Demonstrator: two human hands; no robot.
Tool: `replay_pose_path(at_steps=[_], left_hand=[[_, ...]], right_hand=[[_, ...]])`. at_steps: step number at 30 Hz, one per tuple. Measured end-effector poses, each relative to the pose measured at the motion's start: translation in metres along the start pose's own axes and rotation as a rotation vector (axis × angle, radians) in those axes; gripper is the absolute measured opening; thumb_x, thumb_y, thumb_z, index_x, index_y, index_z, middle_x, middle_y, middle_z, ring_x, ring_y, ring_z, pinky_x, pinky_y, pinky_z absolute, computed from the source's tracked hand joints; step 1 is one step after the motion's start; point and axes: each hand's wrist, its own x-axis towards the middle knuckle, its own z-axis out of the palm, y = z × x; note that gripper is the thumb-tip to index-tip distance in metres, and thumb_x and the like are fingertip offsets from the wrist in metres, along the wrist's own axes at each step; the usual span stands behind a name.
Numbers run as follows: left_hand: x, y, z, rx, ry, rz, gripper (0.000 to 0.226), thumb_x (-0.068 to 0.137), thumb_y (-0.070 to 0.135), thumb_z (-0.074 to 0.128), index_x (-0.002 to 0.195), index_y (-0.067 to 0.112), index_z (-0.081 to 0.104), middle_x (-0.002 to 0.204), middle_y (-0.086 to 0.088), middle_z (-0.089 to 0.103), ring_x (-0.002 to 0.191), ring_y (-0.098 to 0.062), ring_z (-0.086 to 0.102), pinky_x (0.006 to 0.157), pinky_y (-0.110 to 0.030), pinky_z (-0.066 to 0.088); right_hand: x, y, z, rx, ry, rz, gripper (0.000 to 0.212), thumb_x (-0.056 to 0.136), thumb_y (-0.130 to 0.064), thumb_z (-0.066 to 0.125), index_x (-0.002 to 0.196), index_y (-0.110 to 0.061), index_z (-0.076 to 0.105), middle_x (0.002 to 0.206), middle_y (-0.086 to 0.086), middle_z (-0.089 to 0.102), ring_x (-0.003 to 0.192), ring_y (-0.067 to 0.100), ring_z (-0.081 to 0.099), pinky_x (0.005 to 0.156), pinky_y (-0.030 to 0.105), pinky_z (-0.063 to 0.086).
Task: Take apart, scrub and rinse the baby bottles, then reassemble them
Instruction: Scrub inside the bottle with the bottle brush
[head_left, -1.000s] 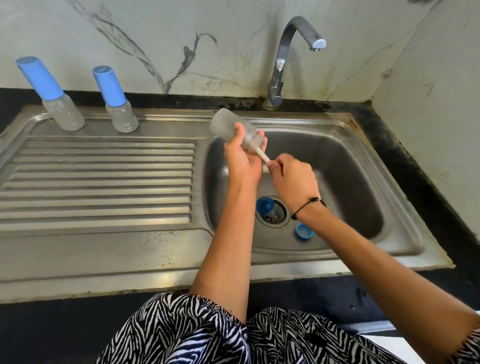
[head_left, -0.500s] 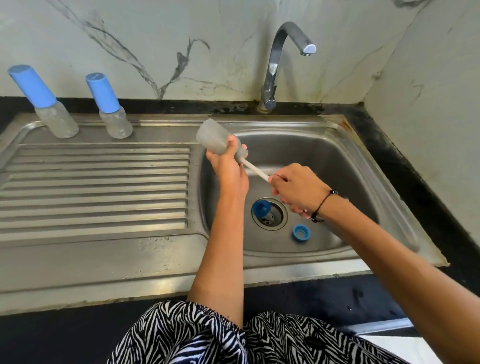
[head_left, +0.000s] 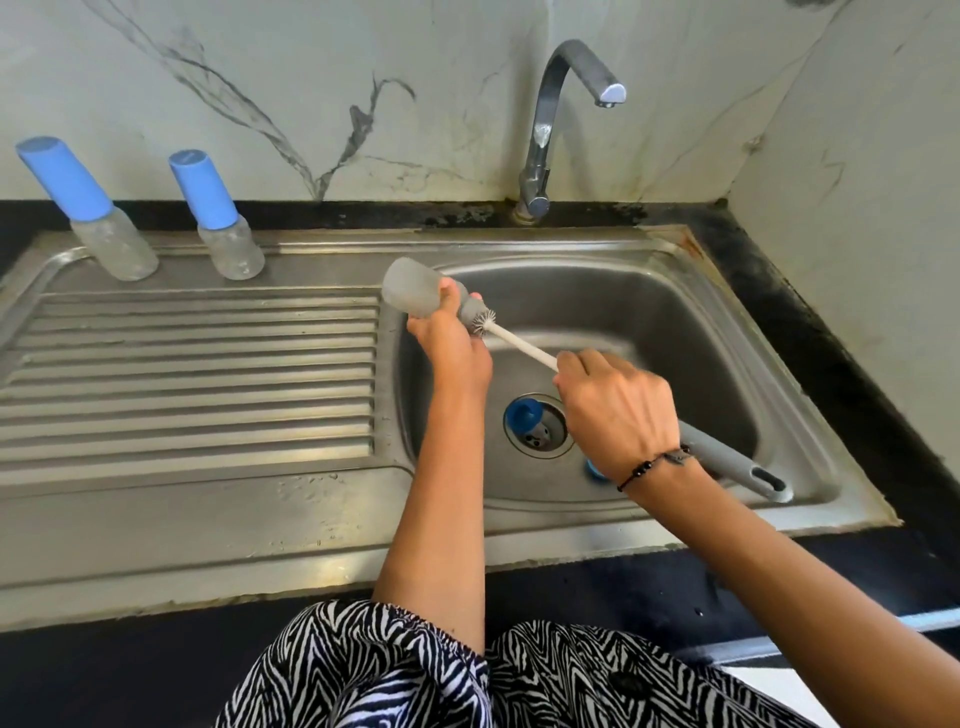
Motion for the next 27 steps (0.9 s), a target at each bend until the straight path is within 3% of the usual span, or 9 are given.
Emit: replay_pose_path(at_steps=[3, 5, 7, 9, 11, 15, 19, 23, 27], left_hand=[[-0.001, 0.005, 0.005, -0.125, -0.098, -0.176, 0.025, 0.097, 0.018, 0.051, 0.116, 0.001, 0.050, 0.095, -0.014, 0.051, 0.069, -0.022, 0.054, 0.069, -0.032, 0.049], [-0.006, 0.003, 0.010, -0.191, -0.161, -0.282, 0.015, 0.097, 0.018, 0.050, 0.102, 0.004, 0.050, 0.089, -0.015, 0.051, 0.068, -0.024, 0.052, 0.068, -0.032, 0.047], [-0.011, -0.001, 0.014, -0.167, -0.205, -0.345, 0.015, 0.096, 0.018, 0.050, 0.100, 0.003, 0.050, 0.087, -0.014, 0.051, 0.068, -0.023, 0.052, 0.067, -0.032, 0.046], [-0.013, -0.002, 0.014, -0.106, -0.222, -0.372, 0.018, 0.096, 0.019, 0.051, 0.104, 0.003, 0.050, 0.089, -0.013, 0.052, 0.070, -0.022, 0.053, 0.069, -0.031, 0.047], [-0.010, -0.002, 0.009, -0.029, -0.219, -0.364, 0.021, 0.096, 0.019, 0.051, 0.110, 0.003, 0.049, 0.088, -0.012, 0.053, 0.073, -0.021, 0.054, 0.071, -0.031, 0.048], [0.006, -0.005, -0.016, 0.207, -0.102, -0.283, 0.028, 0.094, 0.017, 0.057, 0.117, 0.003, 0.050, 0.087, -0.008, 0.056, 0.073, -0.021, 0.061, 0.070, -0.030, 0.053], [0.021, -0.018, -0.039, 0.467, -0.010, -0.201, 0.052, 0.087, 0.015, 0.066, 0.131, -0.001, 0.044, 0.101, -0.009, 0.057, 0.078, -0.016, 0.058, 0.054, -0.022, 0.049], [0.034, -0.041, -0.050, 0.605, 0.048, -0.204, 0.058, 0.083, 0.021, 0.072, 0.130, 0.003, 0.043, 0.114, -0.011, 0.061, 0.085, -0.018, 0.059, 0.062, -0.027, 0.048], [0.046, -0.058, -0.050, 0.670, 0.129, -0.279, 0.055, 0.083, 0.019, 0.071, 0.127, 0.005, 0.042, 0.106, -0.010, 0.060, 0.069, -0.015, 0.058, 0.053, -0.020, 0.050]], right_hand=[[0.003, 0.003, -0.002, 0.035, 0.074, -0.013, 0.029, 0.058, 0.002, 0.078, 0.063, -0.008, 0.052, 0.052, 0.005, 0.049, 0.038, 0.024, 0.044, 0.037, 0.020, 0.020], [0.011, 0.003, -0.001, 0.093, 0.065, 0.003, 0.029, 0.057, 0.003, 0.077, 0.063, -0.008, 0.051, 0.051, 0.005, 0.049, 0.036, 0.025, 0.043, 0.037, 0.019, 0.019], [0.020, 0.002, -0.001, 0.174, 0.053, 0.003, 0.022, 0.067, 0.001, 0.074, 0.068, -0.006, 0.052, 0.054, 0.008, 0.052, 0.037, 0.030, 0.046, 0.035, 0.022, 0.028], [0.029, -0.001, 0.000, 0.233, -0.013, 0.030, 0.007, 0.088, -0.009, 0.055, 0.084, -0.004, 0.053, 0.069, 0.010, 0.057, 0.055, 0.036, 0.054, 0.046, 0.035, 0.040], [0.033, 0.000, 0.001, 0.345, -0.129, 0.101, 0.017, 0.096, -0.018, 0.042, 0.093, -0.006, 0.053, 0.081, 0.011, 0.059, 0.071, 0.038, 0.055, 0.059, 0.039, 0.044], [0.025, 0.007, 0.015, 0.448, -0.273, 0.183, 0.023, 0.095, -0.027, 0.042, 0.092, -0.013, 0.059, 0.083, 0.010, 0.062, 0.075, 0.033, 0.058, 0.067, 0.040, 0.050], [0.014, 0.024, 0.031, 0.434, -0.431, 0.220, 0.021, 0.093, -0.033, 0.045, 0.093, -0.020, 0.062, 0.086, 0.005, 0.063, 0.082, 0.029, 0.059, 0.071, 0.037, 0.050], [0.015, 0.033, 0.040, 0.492, -0.608, 0.255, 0.020, 0.091, -0.031, 0.048, 0.077, -0.022, 0.058, 0.075, 0.002, 0.057, 0.078, 0.027, 0.056, 0.063, 0.031, 0.043], [0.022, 0.032, 0.046, 0.462, -0.743, 0.278, 0.023, 0.089, -0.027, 0.044, 0.077, -0.015, 0.059, 0.073, 0.007, 0.058, 0.066, 0.023, 0.052, 0.057, 0.027, 0.037]])
